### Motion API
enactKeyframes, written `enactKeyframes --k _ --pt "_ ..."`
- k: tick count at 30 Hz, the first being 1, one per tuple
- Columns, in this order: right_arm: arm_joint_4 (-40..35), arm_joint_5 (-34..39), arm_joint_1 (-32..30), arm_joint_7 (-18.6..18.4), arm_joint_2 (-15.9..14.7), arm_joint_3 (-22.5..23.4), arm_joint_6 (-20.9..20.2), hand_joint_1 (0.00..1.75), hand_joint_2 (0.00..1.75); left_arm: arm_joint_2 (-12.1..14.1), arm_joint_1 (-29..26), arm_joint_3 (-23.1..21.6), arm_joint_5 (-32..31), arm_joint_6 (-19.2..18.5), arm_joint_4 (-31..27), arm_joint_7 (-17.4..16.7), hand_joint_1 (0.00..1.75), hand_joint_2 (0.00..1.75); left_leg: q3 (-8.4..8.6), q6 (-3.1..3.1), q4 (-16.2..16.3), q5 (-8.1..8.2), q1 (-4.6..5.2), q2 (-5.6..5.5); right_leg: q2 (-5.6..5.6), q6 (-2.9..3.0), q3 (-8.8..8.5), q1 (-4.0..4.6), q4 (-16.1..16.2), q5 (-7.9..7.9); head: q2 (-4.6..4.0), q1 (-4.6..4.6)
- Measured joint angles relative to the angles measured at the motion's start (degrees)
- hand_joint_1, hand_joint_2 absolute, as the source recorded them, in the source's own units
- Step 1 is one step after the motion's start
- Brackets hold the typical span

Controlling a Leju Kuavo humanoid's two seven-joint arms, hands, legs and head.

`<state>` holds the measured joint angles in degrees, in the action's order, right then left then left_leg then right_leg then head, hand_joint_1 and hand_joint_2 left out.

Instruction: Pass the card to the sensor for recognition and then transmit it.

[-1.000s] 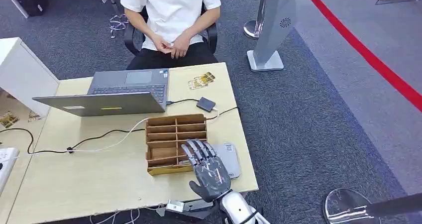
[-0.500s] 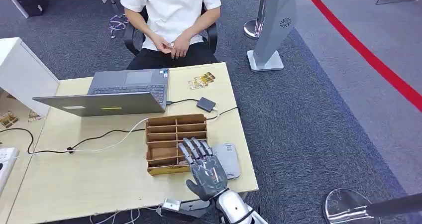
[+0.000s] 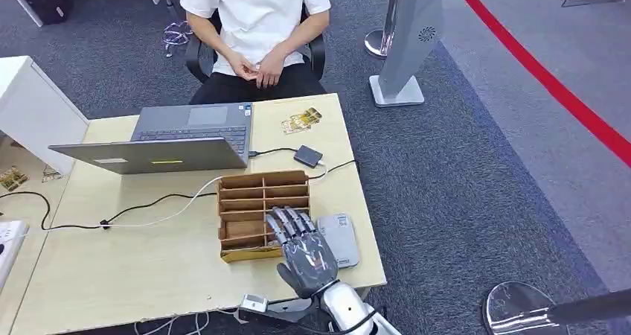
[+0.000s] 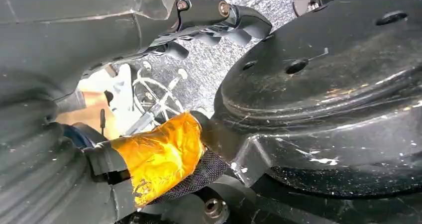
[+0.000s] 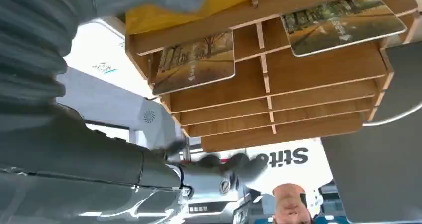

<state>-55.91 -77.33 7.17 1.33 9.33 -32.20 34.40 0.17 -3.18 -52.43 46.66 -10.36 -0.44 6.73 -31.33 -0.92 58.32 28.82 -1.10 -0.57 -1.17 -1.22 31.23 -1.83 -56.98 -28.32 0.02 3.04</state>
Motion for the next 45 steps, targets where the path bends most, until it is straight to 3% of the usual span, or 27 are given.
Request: enactKeyframes --k 10,12,19,28,34,37,42,45 --pt "0.8 -0.5 0.2 -0.2 0.1 0.0 -0.4 1.62 1.75 0.0 0.0 0.0 0.2 0.0 0.0 0.0 0.00 1.75 0.00 0.00 0.0 0.00 0.00 0.00 0.00 0.00 0.00 0.00 0.0 0.00 0.00 0.00" --pt "1.0 -0.7 0.5 -0.2 0.2 0.0 -0.3 1.71 1.75 0.0 0.0 0.0 0.2 0.0 0.0 -0.1 0.00 1.75 0.01 0.00 0.0 0.00 0.00 0.00 0.00 0.00 0.00 0.00 0.0 0.00 0.00 0.00" --pt "0.9 -8.5 0.8 -4.0 0.2 0.0 4.7 1.75 1.75 0.0 0.0 0.0 0.5 0.0 0.0 -0.1 0.00 1.75 0.02 0.00 0.0 0.00 0.00 0.00 -0.01 0.00 0.00 0.00 0.0 0.00 0.00 0.02" --pt "-11.5 -9.8 0.1 -2.1 -0.2 1.1 5.2 1.75 1.75 0.0 0.1 -0.6 0.7 -0.4 0.0 0.0 0.00 1.75 0.03 0.00 0.0 0.00 0.00 0.01 -0.02 0.00 0.01 0.00 0.0 0.00 0.00 0.00" --pt "-22.2 -6.3 0.6 3.6 -1.0 1.6 5.4 1.75 1.75 0.1 0.2 -0.9 0.7 -0.7 0.0 -0.1 0.00 1.75 0.02 0.00 0.0 0.00 0.00 0.02 -0.03 0.00 0.01 0.00 0.0 0.01 0.00 0.00" --pt "-24.2 -2.9 2.8 4.4 -1.1 1.4 3.7 1.75 1.75 0.3 0.3 -1.0 0.7 -1.1 0.0 -0.2 0.00 1.75 0.02 0.00 0.0 -0.01 0.00 0.02 -0.03 0.00 -0.01 0.00 0.0 0.01 0.00 0.00" --pt "-24.5 2.1 11.5 5.4 -0.9 -0.7 -5.1 1.75 1.75 0.9 1.0 -2.6 -0.8 -1.9 0.0 -0.5 0.00 1.75 0.04 -0.11 0.0 -0.14 -0.02 0.03 -0.05 0.07 0.00 0.01 0.0 0.09 0.00 0.02" --pt "-23.8 2.8 15.2 5.4 -0.3 -1.4 -6.4 1.75 1.75 1.2 1.3 -3.5 -1.0 -2.2 0.0 -0.6 0.00 1.75 0.03 -0.10 0.0 -0.16 -0.04 -0.03 -0.01 0.07 -0.01 0.02 0.0 0.10 0.00 0.02"
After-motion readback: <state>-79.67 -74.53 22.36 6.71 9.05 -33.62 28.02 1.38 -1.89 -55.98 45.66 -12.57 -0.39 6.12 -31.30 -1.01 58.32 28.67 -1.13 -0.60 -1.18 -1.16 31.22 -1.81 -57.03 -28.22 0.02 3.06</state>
